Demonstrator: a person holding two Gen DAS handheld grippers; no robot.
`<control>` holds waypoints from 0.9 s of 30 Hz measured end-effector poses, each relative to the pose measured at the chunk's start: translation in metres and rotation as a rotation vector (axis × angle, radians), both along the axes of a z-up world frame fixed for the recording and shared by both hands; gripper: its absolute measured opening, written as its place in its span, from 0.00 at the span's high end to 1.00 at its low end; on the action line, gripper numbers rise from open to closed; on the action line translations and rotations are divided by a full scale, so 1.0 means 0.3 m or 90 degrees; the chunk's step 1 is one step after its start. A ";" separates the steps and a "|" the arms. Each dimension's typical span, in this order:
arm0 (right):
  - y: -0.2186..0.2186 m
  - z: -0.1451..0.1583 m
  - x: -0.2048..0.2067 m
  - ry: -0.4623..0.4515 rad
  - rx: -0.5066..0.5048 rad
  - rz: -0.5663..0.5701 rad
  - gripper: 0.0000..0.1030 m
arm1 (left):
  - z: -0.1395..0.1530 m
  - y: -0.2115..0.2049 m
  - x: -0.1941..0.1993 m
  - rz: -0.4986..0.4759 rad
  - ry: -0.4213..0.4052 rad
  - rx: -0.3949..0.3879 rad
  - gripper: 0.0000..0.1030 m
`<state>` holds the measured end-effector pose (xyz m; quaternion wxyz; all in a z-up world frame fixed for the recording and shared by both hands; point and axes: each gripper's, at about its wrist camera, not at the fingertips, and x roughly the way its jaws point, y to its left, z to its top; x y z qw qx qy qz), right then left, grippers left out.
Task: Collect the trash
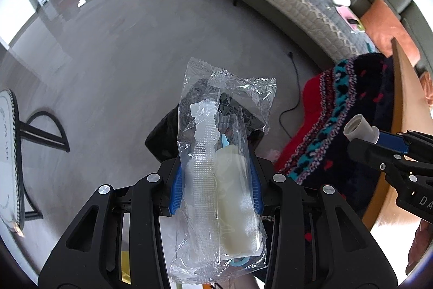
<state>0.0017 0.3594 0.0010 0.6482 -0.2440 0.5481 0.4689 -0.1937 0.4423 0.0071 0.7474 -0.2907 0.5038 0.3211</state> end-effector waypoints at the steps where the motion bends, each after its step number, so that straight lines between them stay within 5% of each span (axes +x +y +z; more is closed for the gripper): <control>1: 0.013 -0.007 0.005 0.005 0.002 0.000 0.67 | -0.008 0.012 0.001 0.005 0.004 0.001 0.62; 2: 0.025 -0.011 0.011 0.011 0.005 0.000 0.63 | -0.016 0.022 0.000 0.008 0.007 -0.002 0.61; 3: 0.034 -0.015 0.016 0.014 0.004 0.000 0.48 | -0.021 0.031 0.000 0.012 0.009 -0.005 0.53; 6: 0.059 -0.004 0.036 -0.005 0.018 -0.005 0.42 | -0.027 0.063 -0.010 0.037 0.016 0.004 0.15; 27: -0.008 0.090 0.070 -0.022 0.047 -0.039 0.42 | 0.073 0.048 -0.002 0.038 -0.005 0.052 0.10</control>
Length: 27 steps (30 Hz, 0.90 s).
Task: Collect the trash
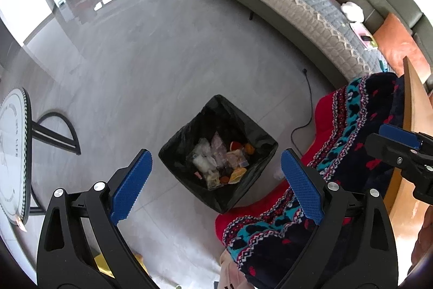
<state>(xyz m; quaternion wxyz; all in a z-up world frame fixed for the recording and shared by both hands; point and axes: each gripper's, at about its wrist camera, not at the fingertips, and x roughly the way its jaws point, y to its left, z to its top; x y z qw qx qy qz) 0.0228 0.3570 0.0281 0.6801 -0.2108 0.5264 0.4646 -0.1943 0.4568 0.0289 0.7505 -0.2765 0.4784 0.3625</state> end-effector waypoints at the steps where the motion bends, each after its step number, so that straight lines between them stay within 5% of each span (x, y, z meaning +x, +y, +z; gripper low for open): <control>1: -0.009 0.010 0.001 -0.002 0.003 -0.002 0.42 | 0.009 -0.006 0.000 -0.002 -0.002 0.003 0.10; 27: -0.398 0.191 -0.014 -0.044 0.068 -0.083 0.36 | 0.157 -0.348 0.098 -0.104 -0.045 0.043 0.08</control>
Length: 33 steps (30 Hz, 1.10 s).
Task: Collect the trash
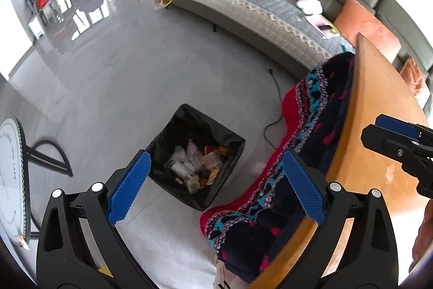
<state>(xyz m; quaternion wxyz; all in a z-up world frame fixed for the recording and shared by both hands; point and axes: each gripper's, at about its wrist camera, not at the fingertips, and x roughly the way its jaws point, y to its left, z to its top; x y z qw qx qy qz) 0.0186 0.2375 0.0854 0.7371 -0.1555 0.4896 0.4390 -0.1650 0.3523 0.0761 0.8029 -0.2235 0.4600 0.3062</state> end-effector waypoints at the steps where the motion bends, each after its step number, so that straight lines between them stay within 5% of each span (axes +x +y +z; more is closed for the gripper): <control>1: -0.028 0.009 0.004 -0.001 0.004 -0.005 0.36 | 0.006 -0.016 0.006 -0.004 -0.002 0.001 0.08; 14: -0.353 0.062 0.057 -0.019 0.023 -0.103 0.29 | 0.083 -0.274 0.134 -0.097 -0.021 0.017 0.06; 33: -0.875 0.048 0.128 -0.025 0.034 -0.312 0.29 | 0.104 -0.680 0.414 -0.328 -0.020 0.021 0.06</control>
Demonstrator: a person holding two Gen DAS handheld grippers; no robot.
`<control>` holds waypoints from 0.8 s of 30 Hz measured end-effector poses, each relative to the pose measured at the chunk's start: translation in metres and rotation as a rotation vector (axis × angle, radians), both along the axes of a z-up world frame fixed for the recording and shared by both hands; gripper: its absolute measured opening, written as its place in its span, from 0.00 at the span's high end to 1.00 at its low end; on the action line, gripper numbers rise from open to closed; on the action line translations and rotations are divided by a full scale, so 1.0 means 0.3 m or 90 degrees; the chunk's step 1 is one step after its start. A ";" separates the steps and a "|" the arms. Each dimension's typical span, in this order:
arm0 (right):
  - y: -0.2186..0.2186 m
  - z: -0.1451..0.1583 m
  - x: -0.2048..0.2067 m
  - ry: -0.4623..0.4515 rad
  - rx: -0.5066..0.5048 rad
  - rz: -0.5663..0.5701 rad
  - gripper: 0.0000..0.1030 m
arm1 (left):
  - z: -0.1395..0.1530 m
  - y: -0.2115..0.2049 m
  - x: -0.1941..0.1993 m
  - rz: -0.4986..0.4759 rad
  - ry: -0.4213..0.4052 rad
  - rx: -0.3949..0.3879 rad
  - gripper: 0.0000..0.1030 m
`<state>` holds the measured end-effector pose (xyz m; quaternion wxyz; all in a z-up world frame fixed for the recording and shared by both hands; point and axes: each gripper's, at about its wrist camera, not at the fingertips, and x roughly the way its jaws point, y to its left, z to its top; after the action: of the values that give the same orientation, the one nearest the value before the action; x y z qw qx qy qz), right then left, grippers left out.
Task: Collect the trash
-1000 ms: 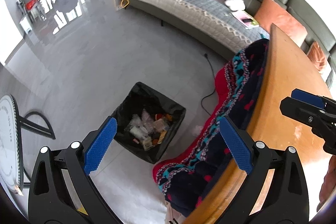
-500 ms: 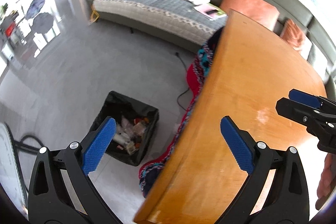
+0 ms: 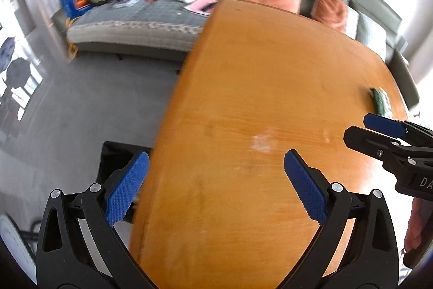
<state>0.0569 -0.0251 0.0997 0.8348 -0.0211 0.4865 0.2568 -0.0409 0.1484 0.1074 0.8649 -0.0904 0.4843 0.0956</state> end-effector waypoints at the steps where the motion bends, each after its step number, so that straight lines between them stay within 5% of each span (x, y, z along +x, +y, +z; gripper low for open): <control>1: -0.024 -0.004 0.000 0.001 0.000 -0.010 0.28 | -0.003 -0.026 0.015 -0.012 0.002 -0.001 0.06; 24: -0.556 -0.150 -0.085 -0.014 -0.029 -0.221 0.21 | -0.132 -0.449 0.159 -0.187 0.038 -0.007 0.06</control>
<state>0.0315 -0.1918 0.0548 0.8712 0.0416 0.4793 0.0978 0.0068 0.0136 0.0679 0.8542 -0.0202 0.5186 -0.0323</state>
